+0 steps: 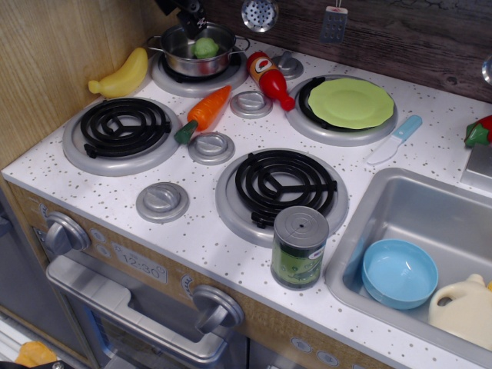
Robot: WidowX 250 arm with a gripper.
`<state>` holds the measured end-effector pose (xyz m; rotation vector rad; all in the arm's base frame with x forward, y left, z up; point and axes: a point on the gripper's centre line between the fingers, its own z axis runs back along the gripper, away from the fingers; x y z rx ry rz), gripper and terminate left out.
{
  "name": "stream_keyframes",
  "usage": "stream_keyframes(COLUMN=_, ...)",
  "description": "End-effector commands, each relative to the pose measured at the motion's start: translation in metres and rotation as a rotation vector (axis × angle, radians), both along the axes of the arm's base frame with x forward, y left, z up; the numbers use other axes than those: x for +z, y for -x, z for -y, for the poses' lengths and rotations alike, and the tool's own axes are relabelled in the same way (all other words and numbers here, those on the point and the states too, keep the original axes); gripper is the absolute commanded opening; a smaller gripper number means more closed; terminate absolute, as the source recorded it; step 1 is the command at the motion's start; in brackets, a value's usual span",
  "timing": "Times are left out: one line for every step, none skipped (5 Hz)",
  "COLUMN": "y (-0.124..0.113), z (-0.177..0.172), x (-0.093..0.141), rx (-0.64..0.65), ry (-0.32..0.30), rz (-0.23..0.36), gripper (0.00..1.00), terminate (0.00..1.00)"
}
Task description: Take broccoli out of pan
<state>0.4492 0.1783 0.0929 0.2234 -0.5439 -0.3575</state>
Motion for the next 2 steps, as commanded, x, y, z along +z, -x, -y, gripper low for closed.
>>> stream_keyframes(y=-0.0141, z=0.0034, x=0.0180, rx=-0.052, ry=-0.020, rz=0.062, gripper=1.00, terminate=0.00)
stream_keyframes(y=-0.0203, z=0.0037, x=0.0102, rx=-0.069, ry=-0.007, rz=0.071, gripper=1.00, terminate=0.00)
